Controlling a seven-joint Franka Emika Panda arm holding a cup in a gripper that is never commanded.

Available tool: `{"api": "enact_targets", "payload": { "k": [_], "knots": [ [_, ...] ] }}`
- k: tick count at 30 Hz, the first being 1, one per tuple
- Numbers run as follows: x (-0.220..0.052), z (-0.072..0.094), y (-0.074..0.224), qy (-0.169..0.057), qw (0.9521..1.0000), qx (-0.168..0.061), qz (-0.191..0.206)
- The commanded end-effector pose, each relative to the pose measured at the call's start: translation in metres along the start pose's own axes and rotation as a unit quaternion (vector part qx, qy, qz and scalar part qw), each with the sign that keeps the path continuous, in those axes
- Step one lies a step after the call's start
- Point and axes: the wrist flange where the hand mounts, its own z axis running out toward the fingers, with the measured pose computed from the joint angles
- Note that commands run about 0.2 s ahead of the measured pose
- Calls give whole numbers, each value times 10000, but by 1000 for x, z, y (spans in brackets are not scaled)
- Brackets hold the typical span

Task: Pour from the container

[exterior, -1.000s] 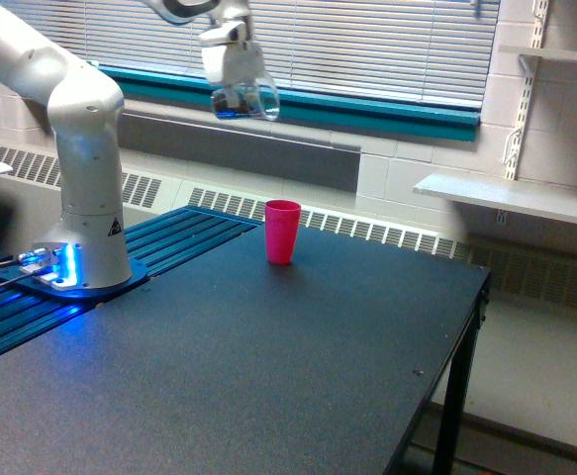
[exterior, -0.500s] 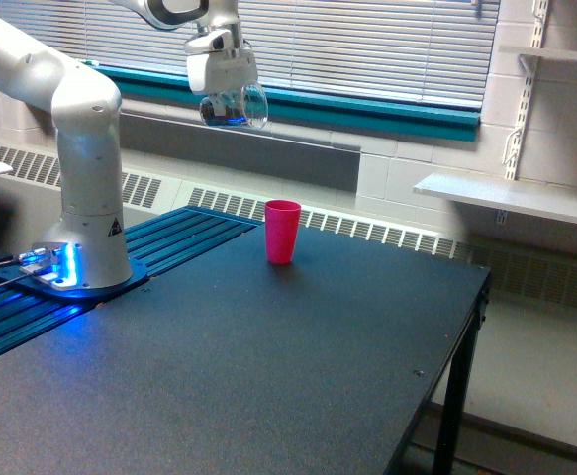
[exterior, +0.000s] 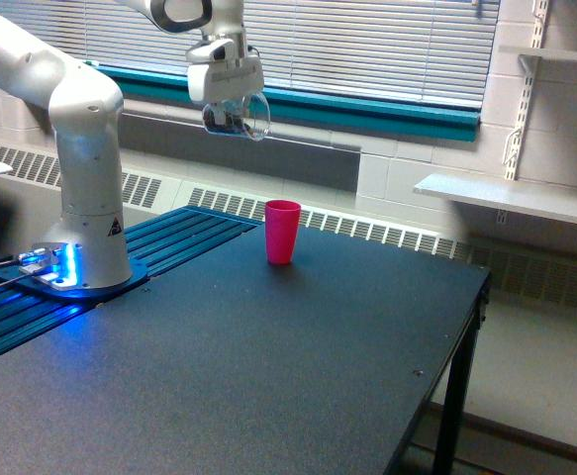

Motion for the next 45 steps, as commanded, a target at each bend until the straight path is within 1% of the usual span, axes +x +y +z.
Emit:
{"api": "enact_targets", "payload": {
  "k": [1, 7, 14, 23, 33, 45],
  "knots": [
    [5, 16, -1, -62, 9999, -101, -26],
    [9, 20, -2, -110, 9998, -167, 33],
    [17, 26, -3, -239, 9994, -238, 45],
    [23, 38, -5, -382, 9987, -317, 75],
    [26, 46, -23, -485, 9981, -365, -62],
    [18, 60, -40, -625, 9972, -395, -120]
  ]
}}
